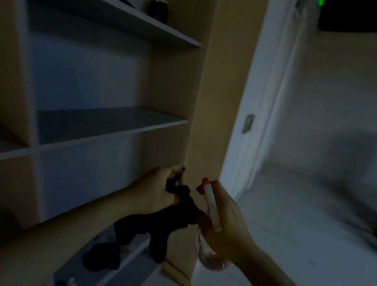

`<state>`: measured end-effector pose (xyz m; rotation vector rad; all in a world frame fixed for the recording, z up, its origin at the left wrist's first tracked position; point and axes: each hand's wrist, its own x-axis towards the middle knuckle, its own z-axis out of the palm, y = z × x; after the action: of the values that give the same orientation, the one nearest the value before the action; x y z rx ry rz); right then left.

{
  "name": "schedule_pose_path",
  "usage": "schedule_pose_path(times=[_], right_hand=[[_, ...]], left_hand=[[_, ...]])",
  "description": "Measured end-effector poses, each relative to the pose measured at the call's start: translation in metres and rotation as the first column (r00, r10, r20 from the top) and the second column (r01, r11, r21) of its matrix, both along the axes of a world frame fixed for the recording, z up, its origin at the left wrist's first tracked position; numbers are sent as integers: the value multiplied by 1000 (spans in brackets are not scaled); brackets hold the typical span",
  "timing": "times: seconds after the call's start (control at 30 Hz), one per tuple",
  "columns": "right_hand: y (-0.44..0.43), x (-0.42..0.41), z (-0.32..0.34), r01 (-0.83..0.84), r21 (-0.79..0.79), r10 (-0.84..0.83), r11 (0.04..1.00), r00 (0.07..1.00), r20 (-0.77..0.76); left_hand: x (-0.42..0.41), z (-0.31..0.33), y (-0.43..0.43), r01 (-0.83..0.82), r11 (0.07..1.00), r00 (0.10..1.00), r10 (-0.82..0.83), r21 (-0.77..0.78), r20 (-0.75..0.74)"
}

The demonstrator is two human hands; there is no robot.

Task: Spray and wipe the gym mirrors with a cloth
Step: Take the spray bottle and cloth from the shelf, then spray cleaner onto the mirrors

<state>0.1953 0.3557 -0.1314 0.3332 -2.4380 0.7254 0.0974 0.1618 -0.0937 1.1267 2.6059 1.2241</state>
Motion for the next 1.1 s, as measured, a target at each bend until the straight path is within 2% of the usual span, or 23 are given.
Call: schedule_pose_path(times=[0.13,0.2,0.37,0.5,0.57,0.63,0.73,0.93,1.0,1.1], right_hand=[[26,57,-10,208,-18,-207,978,978,31],[24,86,-13,312,24,-312,950,950,-28],[-3,164,-24,581,220,-562,784,814,-147],[-41,237,-36,711,264,-715,652,692,-98],[-61,275,-41,748,306,-772,588,633,-64],[-79,314,-45,790,346,-827,505,558,-67],[-106,375,-47,844,390,-898,367,431,-87],[-169,493,-49,890,432,-973,145,206,-99],[-193,528,-49,900,433,-974,55,143,-174],[-230,577,-51,897,441,-962,-20,103,-252]], left_hand=[[15,-5,46,213,954,972,-228,-209,-50],[33,-3,60,287,920,943,-320,-266,-92],[85,-12,73,507,828,824,-547,-240,-149],[139,-25,78,676,712,697,-701,-190,-152],[171,-27,80,769,627,620,-779,-127,-93],[204,-28,79,859,506,507,-862,-77,-2],[255,-27,75,941,336,336,-941,-35,23],[369,-24,61,999,36,38,-995,-16,90],[408,-25,53,1000,-31,-30,-990,-2,135],[468,-29,38,993,-116,-113,-983,-17,144]])
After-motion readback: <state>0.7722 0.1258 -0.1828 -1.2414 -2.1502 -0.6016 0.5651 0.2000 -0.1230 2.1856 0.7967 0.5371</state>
